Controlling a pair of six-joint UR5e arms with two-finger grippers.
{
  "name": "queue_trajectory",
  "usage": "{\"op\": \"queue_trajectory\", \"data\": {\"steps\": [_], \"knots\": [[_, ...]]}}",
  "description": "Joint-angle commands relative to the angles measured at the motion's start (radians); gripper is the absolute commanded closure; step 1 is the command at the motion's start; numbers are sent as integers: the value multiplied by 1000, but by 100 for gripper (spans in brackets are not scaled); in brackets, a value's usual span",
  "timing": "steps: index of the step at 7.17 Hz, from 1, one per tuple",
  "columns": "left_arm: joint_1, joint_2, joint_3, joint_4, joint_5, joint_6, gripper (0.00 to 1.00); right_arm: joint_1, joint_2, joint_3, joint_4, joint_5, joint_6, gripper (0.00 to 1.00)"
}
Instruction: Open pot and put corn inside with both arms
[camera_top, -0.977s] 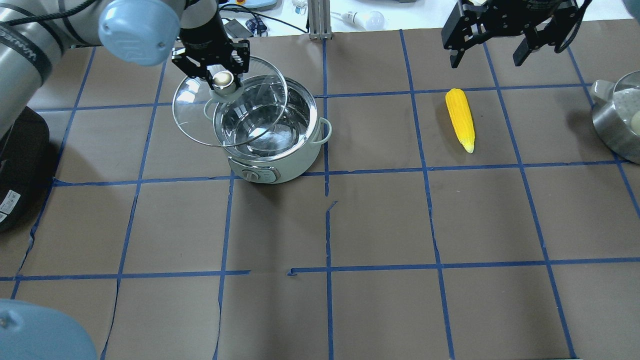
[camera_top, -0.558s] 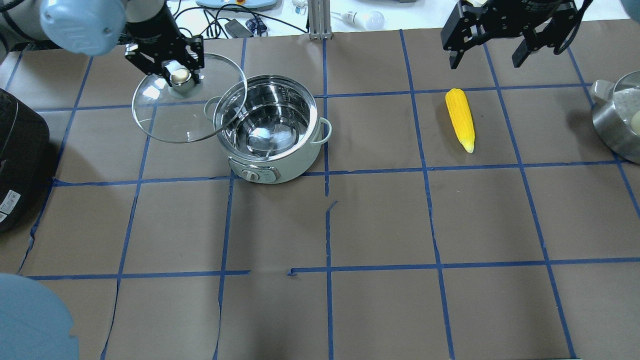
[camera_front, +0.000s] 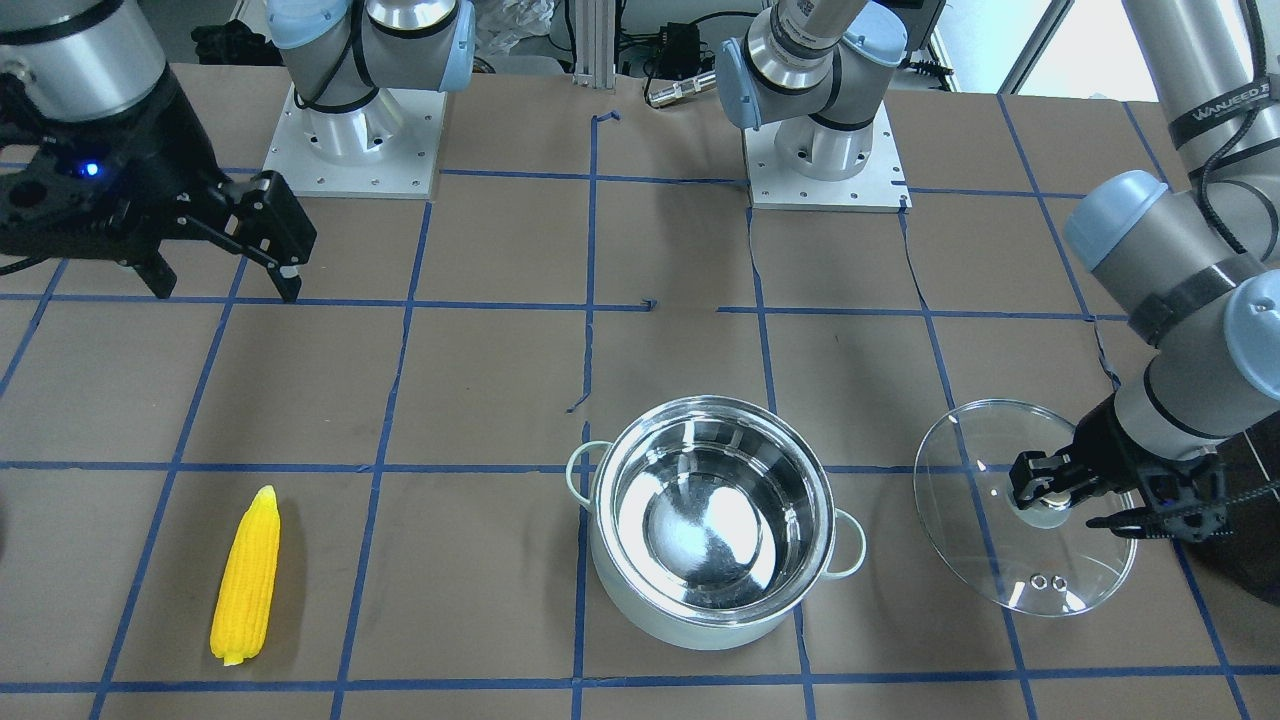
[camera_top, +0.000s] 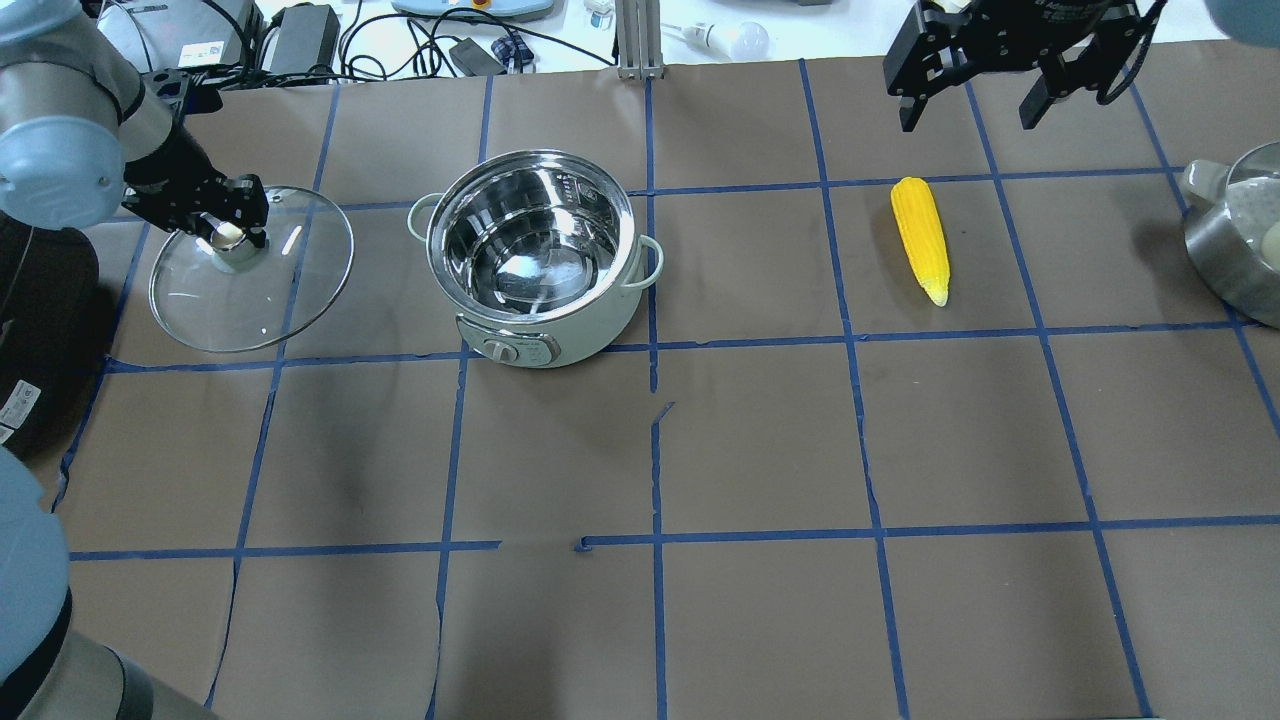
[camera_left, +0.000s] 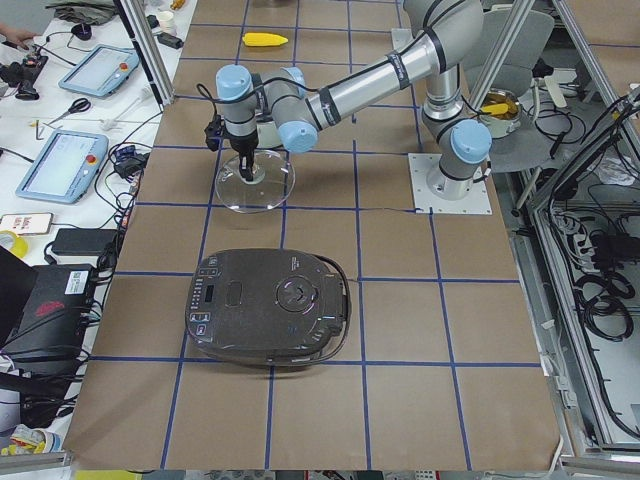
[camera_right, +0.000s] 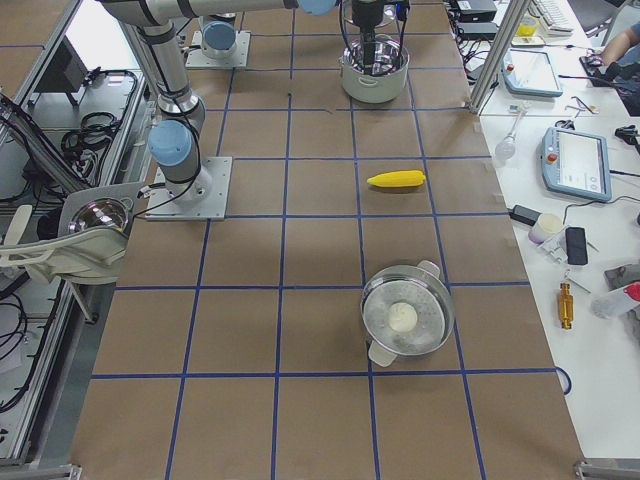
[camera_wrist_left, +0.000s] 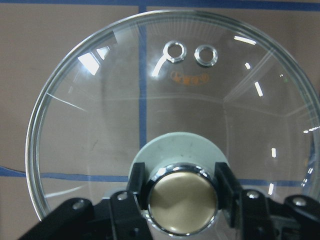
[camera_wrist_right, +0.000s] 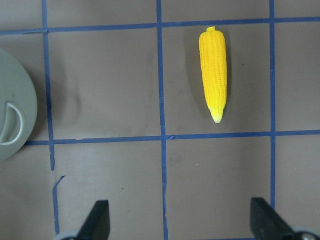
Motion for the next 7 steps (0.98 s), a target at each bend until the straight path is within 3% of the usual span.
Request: {"op": "queue_trajectory", "data": {"steps": [1, 4, 5, 6, 7], "knots": [[20, -28, -64, 79, -4, -12, 84, -53, 125, -5, -37, 0, -34, 0], [20, -43, -119, 147, -44, -4, 84, -144, 323, 10, -185, -8, -151, 0], [20, -43, -132, 161, -41, -4, 80, -144, 383, 12, -235, -2, -145, 2], [20, -46, -133, 159, -41, -7, 12, -142, 422, 39, -291, 3, -142, 4], [20, -46, -126, 159, -40, -18, 0, -141, 440, 114, -419, 13, -134, 4]]}}
